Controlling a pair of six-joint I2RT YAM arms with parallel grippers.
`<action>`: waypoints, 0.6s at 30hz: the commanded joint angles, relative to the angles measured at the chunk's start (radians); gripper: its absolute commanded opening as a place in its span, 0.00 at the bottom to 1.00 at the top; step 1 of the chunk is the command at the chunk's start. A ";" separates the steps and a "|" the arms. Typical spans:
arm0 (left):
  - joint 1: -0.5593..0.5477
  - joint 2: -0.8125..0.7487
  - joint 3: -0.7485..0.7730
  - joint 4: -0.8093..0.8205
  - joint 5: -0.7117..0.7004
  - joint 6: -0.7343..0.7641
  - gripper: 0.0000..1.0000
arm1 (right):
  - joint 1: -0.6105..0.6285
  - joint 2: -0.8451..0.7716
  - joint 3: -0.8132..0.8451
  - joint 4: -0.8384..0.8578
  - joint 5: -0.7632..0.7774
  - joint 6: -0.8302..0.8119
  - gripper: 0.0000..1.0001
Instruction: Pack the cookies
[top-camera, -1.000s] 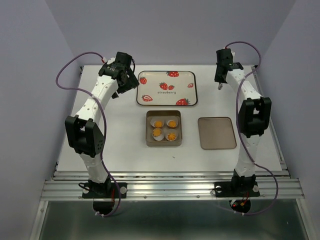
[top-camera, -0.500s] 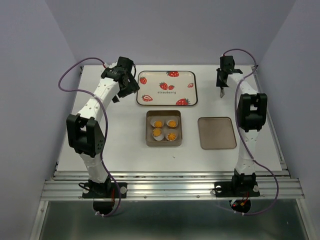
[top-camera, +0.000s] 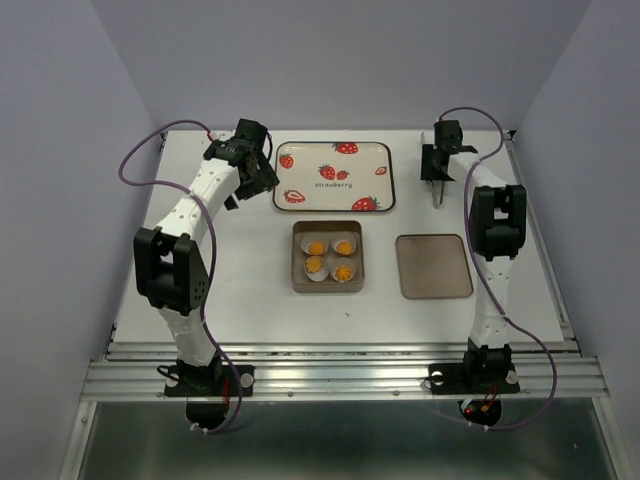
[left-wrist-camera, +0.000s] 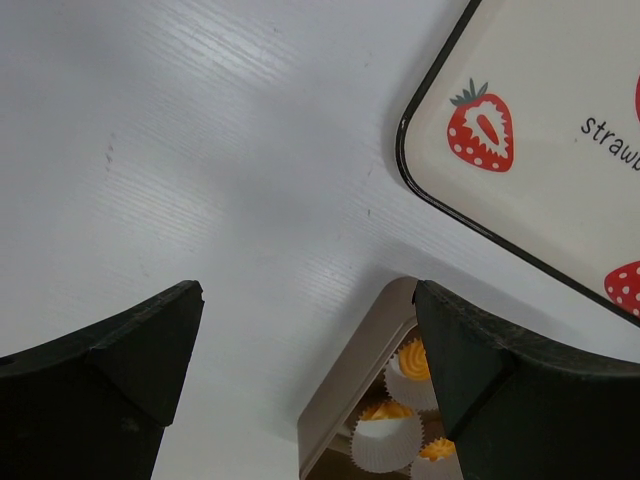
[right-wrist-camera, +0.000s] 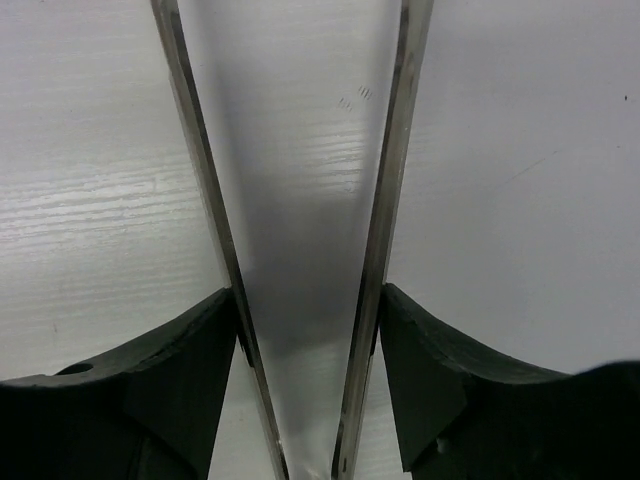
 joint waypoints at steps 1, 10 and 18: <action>-0.008 -0.071 -0.012 0.008 -0.025 0.019 0.99 | 0.001 -0.072 -0.020 0.042 -0.007 0.004 0.66; -0.008 -0.060 0.069 -0.021 -0.022 0.046 0.99 | 0.130 -0.322 -0.138 -0.122 0.055 0.073 0.81; -0.006 -0.036 0.146 -0.034 -0.006 0.077 0.99 | 0.337 -0.581 -0.395 -0.441 -0.033 0.209 0.69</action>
